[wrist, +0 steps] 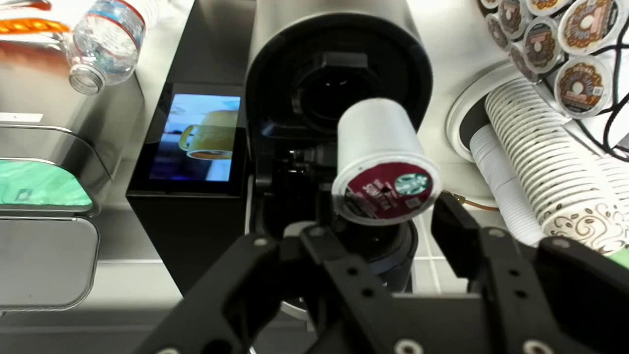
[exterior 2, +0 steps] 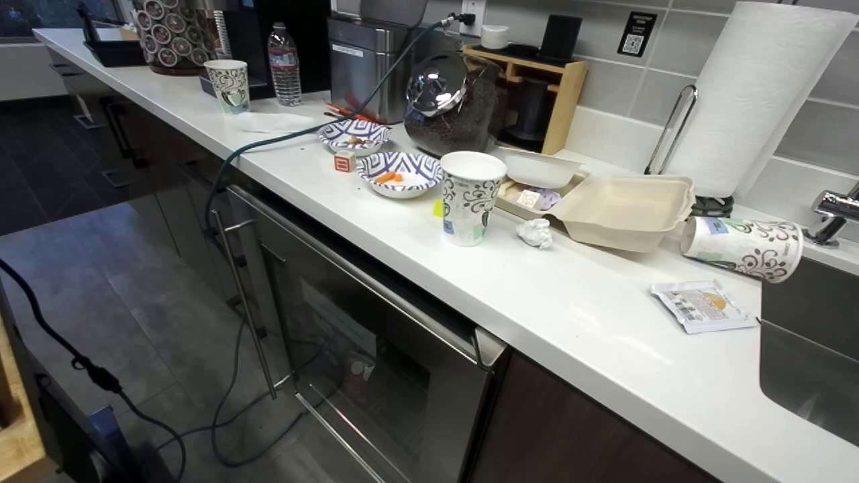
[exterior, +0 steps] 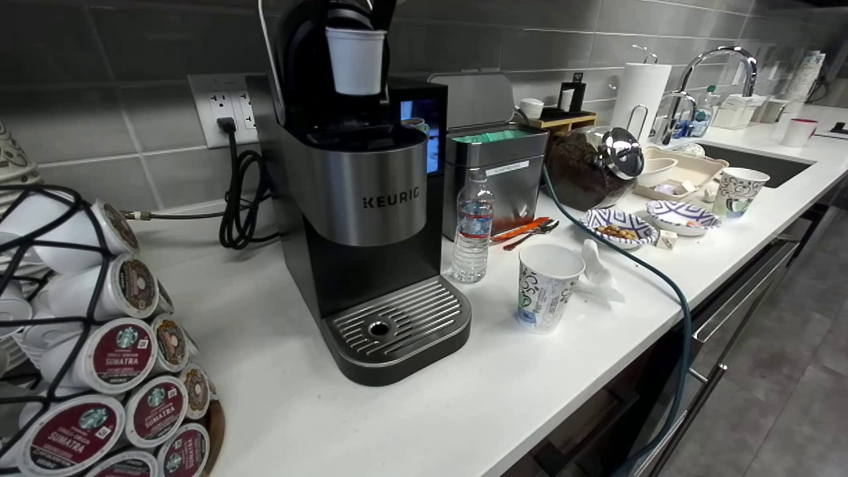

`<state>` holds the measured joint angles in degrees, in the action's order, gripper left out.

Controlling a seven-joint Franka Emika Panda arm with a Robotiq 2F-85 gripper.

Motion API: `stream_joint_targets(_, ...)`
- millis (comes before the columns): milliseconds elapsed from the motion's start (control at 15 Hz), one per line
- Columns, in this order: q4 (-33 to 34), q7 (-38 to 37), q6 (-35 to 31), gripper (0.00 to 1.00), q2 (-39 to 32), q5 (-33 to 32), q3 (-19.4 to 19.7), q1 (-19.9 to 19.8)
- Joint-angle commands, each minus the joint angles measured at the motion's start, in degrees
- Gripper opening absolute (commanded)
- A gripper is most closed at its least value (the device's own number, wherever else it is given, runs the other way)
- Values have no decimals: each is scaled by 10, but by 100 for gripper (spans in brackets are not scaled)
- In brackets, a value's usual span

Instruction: Remove the white object from the coffee machine

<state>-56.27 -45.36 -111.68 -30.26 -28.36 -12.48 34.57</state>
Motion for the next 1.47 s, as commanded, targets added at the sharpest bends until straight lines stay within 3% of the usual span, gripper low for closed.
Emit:
stream_joint_targets(0,-89,-5,30,28,77,40,-19,-14)
stream_joint_targets(400,-252,-131,65,28,200,65,-3,-25)
stream_joint_targets(800,-426,-299,29,28,285,69,27,-49)
stream_joint_targets(867,-337,-250,65,53,233,51,-8,-64)
stream_joint_targets(1000,-382,-278,52,53,253,54,-5,-75)
stream_joint_targets(1200,-398,-287,50,53,265,56,-6,-79)
stream_joint_targets(1267,-397,-309,57,28,259,32,-3,-80)
stream_joint_targets(1400,-435,-347,24,28,260,2,6,-104)
